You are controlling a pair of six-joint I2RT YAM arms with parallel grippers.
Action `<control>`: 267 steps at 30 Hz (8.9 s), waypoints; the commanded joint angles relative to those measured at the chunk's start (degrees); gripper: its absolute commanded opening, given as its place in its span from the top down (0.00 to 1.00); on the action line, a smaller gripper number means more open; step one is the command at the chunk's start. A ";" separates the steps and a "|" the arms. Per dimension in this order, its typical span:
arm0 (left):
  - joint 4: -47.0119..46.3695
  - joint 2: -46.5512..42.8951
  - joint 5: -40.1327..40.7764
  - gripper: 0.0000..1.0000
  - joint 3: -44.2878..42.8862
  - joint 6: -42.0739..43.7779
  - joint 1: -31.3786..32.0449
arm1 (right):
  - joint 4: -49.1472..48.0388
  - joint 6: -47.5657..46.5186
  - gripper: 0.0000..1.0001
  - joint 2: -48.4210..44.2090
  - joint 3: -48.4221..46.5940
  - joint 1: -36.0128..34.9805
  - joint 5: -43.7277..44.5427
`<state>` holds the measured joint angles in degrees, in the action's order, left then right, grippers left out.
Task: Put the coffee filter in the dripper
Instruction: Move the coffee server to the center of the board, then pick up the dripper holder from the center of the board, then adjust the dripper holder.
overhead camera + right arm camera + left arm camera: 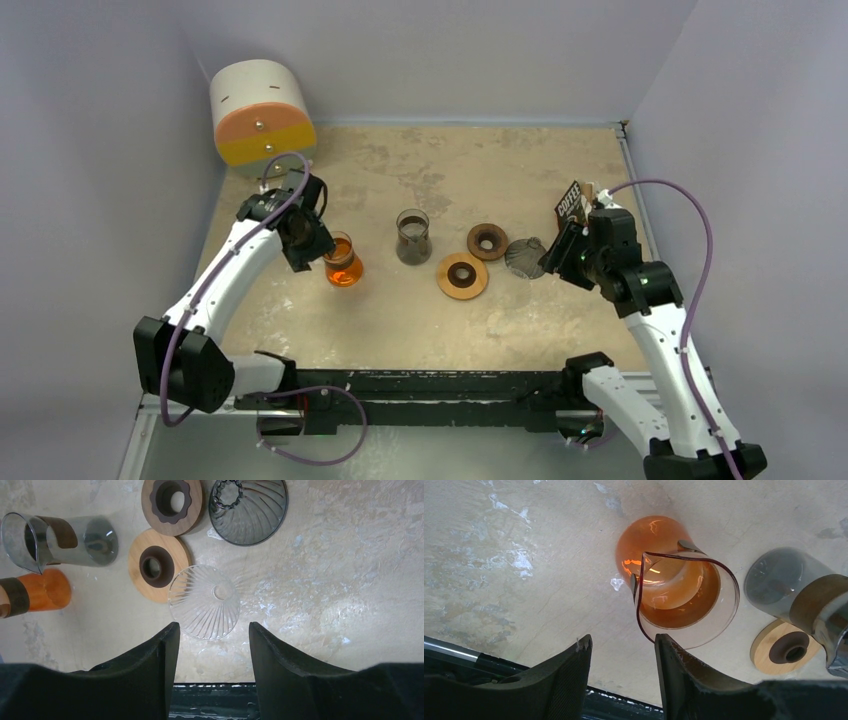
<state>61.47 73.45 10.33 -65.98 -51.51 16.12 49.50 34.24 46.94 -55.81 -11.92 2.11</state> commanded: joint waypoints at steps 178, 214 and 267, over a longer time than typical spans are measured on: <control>1.53 -2.26 13.53 0.38 -10.01 6.07 40.49 | -30.38 6.60 0.65 51.32 -4.46 -26.77 -1.67; 2.58 -4.07 14.90 0.36 -11.10 6.67 40.49 | -29.12 6.63 1.00 44.25 -3.98 -27.19 -3.93; -34.73 -11.92 -47.55 0.53 4.83 -4.59 13.23 | -31.09 -4.07 1.00 18.89 -14.14 -41.95 -5.03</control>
<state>31.05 63.55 -34.37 -61.82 -54.46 29.63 20.64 30.96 66.67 -66.85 -53.32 -4.03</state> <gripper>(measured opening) 0.486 0.023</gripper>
